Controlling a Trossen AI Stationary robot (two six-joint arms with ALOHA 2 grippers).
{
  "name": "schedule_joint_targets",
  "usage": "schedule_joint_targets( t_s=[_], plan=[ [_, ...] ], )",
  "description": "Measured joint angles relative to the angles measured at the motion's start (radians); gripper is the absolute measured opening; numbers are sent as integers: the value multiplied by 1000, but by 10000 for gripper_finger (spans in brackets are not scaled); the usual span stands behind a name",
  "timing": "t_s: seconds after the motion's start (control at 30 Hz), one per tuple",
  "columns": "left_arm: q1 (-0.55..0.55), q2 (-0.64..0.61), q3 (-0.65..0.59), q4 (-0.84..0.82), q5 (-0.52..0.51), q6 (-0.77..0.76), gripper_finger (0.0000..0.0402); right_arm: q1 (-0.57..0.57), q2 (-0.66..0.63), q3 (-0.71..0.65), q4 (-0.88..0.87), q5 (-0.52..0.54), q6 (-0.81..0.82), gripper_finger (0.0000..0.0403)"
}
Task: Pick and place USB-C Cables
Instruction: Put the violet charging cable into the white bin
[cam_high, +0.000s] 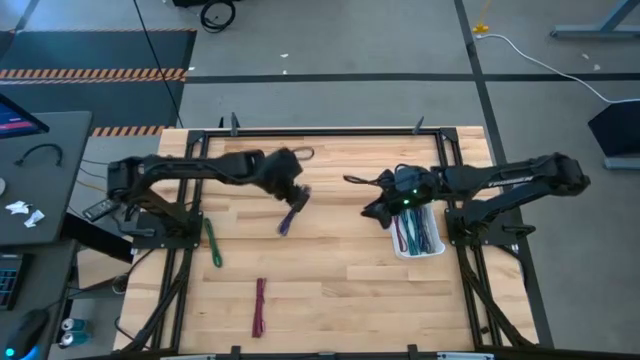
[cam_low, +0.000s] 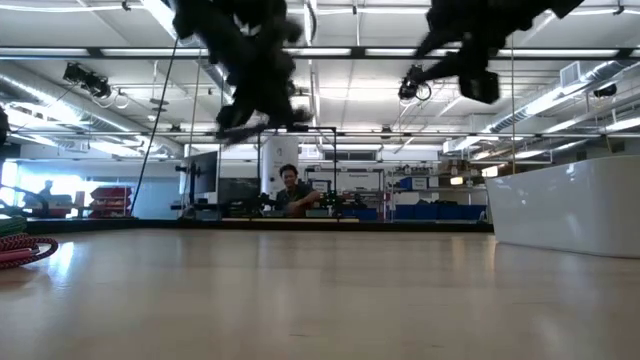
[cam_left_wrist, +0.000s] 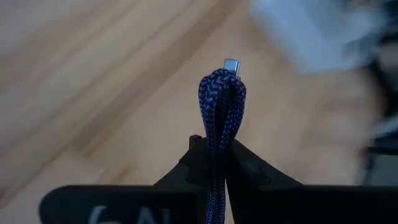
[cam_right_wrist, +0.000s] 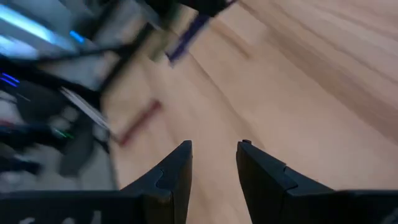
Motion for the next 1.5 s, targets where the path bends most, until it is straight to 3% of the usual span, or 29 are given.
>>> schedule_joint_targets(
  t_s=[0.17, 0.37, 0.57, 0.77, 0.87, 1.0, 1.13, 1.37, 1.5],
  plan=[
    [3, -51, 156, 61, 65, 66, 37, 16, 91, -10, 396, 51, 4, 148],
    [6, -50, 336, 83, 137, 100, 38, 17, 242, -9, 824, 143, -80, 202],
    [6, -49, 422, 82, 153, 104, 38, 45, 363, 51, 1068, 173, -237, 243],
    [6, -49, 423, 80, 181, 102, 40, 56, 428, 142, 1087, 197, -314, 223],
    [0, -49, 422, 76, 187, 100, 39, 57, 428, 165, 1071, 196, -313, 187],
    [-2, -50, 422, 86, 192, 99, 52, 64, 382, 165, 1020, 241, -306, 110],
    [-2, -50, 422, 74, 189, 99, 76, 82, 288, 164, 796, 335, -298, 28],
    [0, -50, 421, 19, 172, 127, 148, 119, 99, 165, 259, 482, -42, 27],
    [5, -50, 421, -21, 154, 154, 182, 150, -3, 165, -79, 484, 201, 27]
  ],
)
